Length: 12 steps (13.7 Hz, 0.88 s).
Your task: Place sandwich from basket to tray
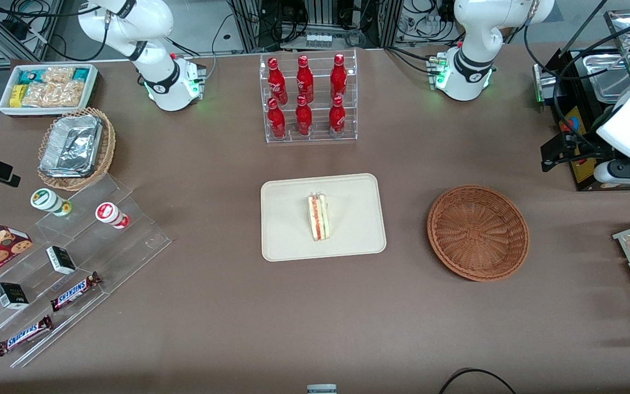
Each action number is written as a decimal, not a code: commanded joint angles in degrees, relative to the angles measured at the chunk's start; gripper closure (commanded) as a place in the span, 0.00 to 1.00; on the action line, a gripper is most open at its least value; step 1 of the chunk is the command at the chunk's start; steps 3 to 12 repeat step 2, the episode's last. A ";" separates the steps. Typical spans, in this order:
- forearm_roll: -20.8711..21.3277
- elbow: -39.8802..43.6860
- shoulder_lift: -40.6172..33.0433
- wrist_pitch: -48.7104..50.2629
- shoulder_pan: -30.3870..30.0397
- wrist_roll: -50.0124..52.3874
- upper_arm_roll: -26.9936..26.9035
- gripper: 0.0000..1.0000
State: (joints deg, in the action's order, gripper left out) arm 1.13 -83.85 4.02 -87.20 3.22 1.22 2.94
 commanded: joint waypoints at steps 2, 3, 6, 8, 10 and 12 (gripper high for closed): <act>0.18 1.14 0.20 0.71 0.91 0.54 -1.44 0.00; 0.18 1.14 0.20 0.71 0.91 0.54 -1.44 0.00; 0.18 1.14 0.20 0.71 0.91 0.54 -1.44 0.00; 0.18 1.14 0.20 0.71 0.91 0.54 -1.44 0.00; 0.18 1.14 0.20 0.71 0.91 0.54 -1.44 0.00; 0.18 1.14 0.20 0.71 0.91 0.54 -1.44 0.00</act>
